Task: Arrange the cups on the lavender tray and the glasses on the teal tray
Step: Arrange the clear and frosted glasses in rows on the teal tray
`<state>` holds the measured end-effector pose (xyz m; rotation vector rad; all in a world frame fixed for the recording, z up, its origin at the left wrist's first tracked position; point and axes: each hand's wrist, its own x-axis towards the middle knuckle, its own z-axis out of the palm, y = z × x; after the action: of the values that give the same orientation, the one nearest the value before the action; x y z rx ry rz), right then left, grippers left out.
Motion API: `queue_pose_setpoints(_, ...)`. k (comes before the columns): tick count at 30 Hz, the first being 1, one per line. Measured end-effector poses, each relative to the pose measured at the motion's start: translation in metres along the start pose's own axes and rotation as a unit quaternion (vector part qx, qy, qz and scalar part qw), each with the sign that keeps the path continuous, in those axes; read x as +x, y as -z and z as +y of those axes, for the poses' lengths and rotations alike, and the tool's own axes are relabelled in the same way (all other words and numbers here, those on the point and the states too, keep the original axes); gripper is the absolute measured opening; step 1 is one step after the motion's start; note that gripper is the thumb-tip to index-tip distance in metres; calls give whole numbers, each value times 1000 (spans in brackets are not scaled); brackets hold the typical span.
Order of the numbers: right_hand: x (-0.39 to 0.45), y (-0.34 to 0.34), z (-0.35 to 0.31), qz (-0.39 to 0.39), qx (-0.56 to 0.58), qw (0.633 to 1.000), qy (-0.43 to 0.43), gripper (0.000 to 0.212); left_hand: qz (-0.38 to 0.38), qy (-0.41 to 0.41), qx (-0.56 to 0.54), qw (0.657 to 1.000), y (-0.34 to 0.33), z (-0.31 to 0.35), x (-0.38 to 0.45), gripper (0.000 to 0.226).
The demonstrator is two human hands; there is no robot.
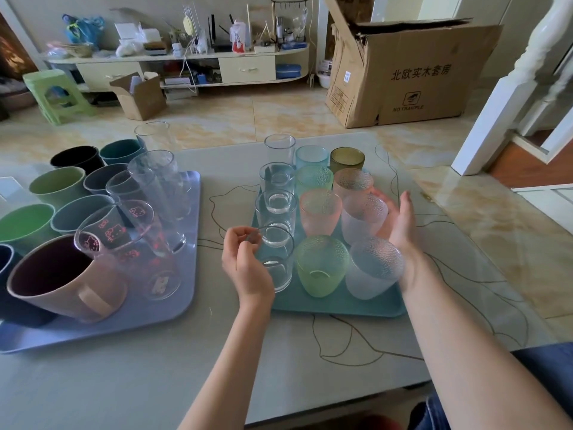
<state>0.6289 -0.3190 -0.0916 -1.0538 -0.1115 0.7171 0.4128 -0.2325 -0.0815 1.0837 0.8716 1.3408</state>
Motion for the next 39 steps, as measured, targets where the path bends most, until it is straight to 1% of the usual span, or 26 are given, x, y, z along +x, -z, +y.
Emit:
queue_pose_setpoints(5,-7,-5,-2,12,-1,1000,4,58,-13,3,1,1000,4,3,-1,17)
queue_pose_setpoints(8,-18,-7,-1,44,-14,999,7,54,-19,8,26,999,6,2,-4,16)
queue_pose_setpoints(11,-36,-5,0,62,30,998,13,52,-7,27,28,999,7,2,-12,16)
queue_pose_setpoints(13,-54,-1,-1,80,60,995,16,53,19,52,-2,998,8,6,-19,18)
queue_pose_setpoints(15,-75,1,-2,129,60,990,20,55,47,57,-6,997,8,11,-32,32)
queue_pose_setpoints(17,-98,0,4,216,46,974,44,50,64,52,23,996,6,15,-49,43)
queue_pose_setpoints(19,-127,-4,19,317,3,944,96,37,73,48,48,995,6,17,-72,47)
queue_pose_setpoints(20,-143,-8,27,355,-30,925,132,33,71,27,68,995,8,16,-82,47)
queue_pose_setpoints(21,-158,-11,36,375,-69,909,167,31,57,-10,103,993,13,15,-91,43)
queue_pose_setpoints(23,-180,-16,48,364,-162,893,209,33,-15,-104,187,977,26,12,-99,26)
queue_pose_setpoints(25,-188,-16,54,314,-237,890,230,34,-123,-185,267,938,40,8,-97,14)
queue_pose_setpoints(26,-188,-16,56,279,-266,894,227,34,-178,-211,303,912,45,6,-93,12)
queue_pose_setpoints(28,-185,-17,58,196,-321,902,213,39,-273,-222,363,863,49,6,-84,15)
queue_pose_setpoints(29,-185,-17,58,157,-349,901,205,42,-305,-217,386,843,48,8,-79,15)
queue_pose_setpoints(30,-185,-17,59,129,-374,897,198,42,-328,-212,399,829,46,10,-75,17)
queue_pose_setpoints(31,-186,-16,60,119,-389,892,197,41,-342,-201,404,824,44,12,-71,20)
queue_pose_setpoints(32,-188,-15,61,133,-396,884,209,37,-344,-189,399,829,44,14,-68,22)
queue_pose_setpoints(33,-190,-14,63,169,-392,876,226,32,-334,-182,392,838,46,15,-66,22)
queue_pose_setpoints(34,-192,-14,65,221,-378,865,246,26,-312,-188,386,848,49,15,-66,20)
queue_pose_setpoints(35,-196,-15,66,271,-354,855,264,20,-278,-203,387,855,53,14,-67,18)
queue_pose_setpoints(36,-199,-17,68,304,-332,850,272,24,-229,-223,391,863,57,11,-72,17)
queue_pose_setpoints(37,-202,-20,72,310,-328,849,275,38,-173,-231,390,874,60,9,-78,18)
queue_pose_setpoints(38,-204,-23,76,296,-341,848,276,54,-120,-224,377,891,62,8,-85,25)
queue_pose_setpoints(39,-204,-28,80,272,-351,852,279,67,-80,-189,344,916,61,9,-91,37)
